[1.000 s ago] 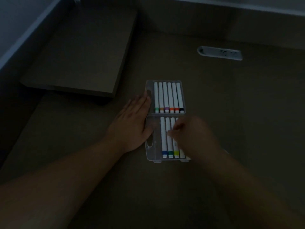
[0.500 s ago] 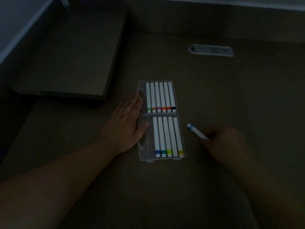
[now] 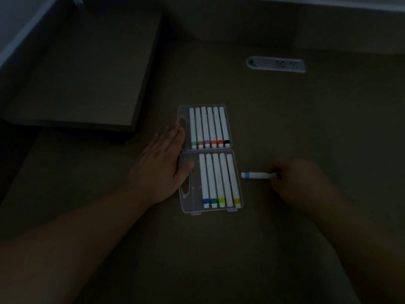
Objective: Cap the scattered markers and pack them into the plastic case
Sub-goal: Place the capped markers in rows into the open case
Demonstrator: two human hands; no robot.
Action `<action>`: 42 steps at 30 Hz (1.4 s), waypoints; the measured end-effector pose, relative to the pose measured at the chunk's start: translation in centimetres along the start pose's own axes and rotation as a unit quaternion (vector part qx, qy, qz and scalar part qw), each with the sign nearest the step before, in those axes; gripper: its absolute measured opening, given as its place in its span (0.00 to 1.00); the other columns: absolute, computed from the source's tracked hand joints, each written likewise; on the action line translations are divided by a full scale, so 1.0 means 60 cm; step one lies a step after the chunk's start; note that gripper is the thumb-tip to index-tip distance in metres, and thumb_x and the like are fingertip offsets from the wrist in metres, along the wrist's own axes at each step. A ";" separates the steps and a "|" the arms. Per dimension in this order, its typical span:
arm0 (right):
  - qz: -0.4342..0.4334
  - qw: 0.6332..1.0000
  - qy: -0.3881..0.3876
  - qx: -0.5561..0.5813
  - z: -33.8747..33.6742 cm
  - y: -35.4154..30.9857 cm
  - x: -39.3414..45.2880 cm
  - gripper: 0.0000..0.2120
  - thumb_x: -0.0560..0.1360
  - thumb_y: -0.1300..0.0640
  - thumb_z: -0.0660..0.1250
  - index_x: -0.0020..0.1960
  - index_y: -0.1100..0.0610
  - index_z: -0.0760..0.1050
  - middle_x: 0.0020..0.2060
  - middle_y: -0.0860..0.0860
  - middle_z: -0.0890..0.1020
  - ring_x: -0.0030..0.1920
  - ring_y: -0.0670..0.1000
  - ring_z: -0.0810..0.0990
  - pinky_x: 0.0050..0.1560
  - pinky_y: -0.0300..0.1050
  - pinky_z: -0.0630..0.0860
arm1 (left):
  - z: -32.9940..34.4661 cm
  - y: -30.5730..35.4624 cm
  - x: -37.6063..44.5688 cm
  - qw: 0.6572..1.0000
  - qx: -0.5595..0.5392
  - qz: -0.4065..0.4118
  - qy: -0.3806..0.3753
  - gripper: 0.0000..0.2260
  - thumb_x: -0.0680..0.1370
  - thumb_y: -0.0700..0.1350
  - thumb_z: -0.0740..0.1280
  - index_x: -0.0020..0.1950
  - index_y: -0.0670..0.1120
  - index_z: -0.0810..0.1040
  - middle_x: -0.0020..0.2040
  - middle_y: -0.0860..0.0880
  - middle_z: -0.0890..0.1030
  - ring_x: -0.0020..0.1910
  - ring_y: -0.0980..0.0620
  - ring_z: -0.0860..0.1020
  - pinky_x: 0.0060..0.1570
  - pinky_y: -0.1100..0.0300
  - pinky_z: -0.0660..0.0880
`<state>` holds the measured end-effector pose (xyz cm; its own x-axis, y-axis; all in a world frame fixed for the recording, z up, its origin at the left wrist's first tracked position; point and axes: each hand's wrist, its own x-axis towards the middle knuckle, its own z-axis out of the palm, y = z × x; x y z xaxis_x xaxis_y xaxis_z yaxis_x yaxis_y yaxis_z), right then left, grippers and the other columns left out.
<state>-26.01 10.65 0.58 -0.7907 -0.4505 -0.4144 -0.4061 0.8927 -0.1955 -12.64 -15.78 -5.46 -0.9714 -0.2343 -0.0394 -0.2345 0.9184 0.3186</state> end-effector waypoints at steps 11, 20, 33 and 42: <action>0.068 0.992 0.004 0.108 -0.019 -0.008 -0.012 0.10 0.76 0.52 0.69 0.56 0.48 0.72 0.47 0.47 0.75 0.45 0.45 0.75 0.44 0.43 0.74 | 0.003 -0.004 0.002 1.000 0.000 -0.001 -0.005 0.37 0.78 0.66 0.51 0.80 0.51 0.41 0.80 0.54 0.40 0.78 0.57 0.41 0.76 0.53 0.44; 0.168 0.972 -0.017 0.163 0.015 -0.041 0.005 0.10 0.75 0.48 0.70 0.47 0.54 0.76 0.40 0.52 0.79 0.39 0.49 0.78 0.37 0.46 0.73 | 0.001 -0.002 0.003 1.000 -0.007 -0.002 -0.009 0.37 0.79 0.66 0.53 0.80 0.52 0.41 0.80 0.54 0.40 0.78 0.57 0.40 0.76 0.53 0.44; 0.009 0.966 -0.073 0.246 0.034 -0.203 -0.023 0.10 0.76 0.50 0.69 0.55 0.52 0.76 0.47 0.47 0.80 0.47 0.45 0.80 0.41 0.38 0.76 | 0.000 -0.002 0.000 1.000 -0.004 -0.004 0.009 0.31 0.82 0.60 0.50 0.80 0.52 0.40 0.79 0.56 0.39 0.76 0.60 0.39 0.74 0.58 0.40; -0.009 0.986 0.005 0.166 0.072 -0.231 -0.008 0.16 0.76 0.48 0.67 0.60 0.55 0.76 0.54 0.52 0.80 0.54 0.51 0.80 0.50 0.41 0.74 | 0.005 -0.007 -0.002 1.000 0.001 0.012 0.021 0.31 0.82 0.61 0.47 0.80 0.50 0.42 0.80 0.53 0.41 0.78 0.57 0.41 0.76 0.56 0.41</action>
<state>-18.03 -1.43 -0.37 -0.7901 -0.4645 -0.4001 -0.2489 0.8395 -0.4830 -12.46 -16.07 -5.91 -0.9741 -0.2260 0.0083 -0.2117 0.9243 0.3175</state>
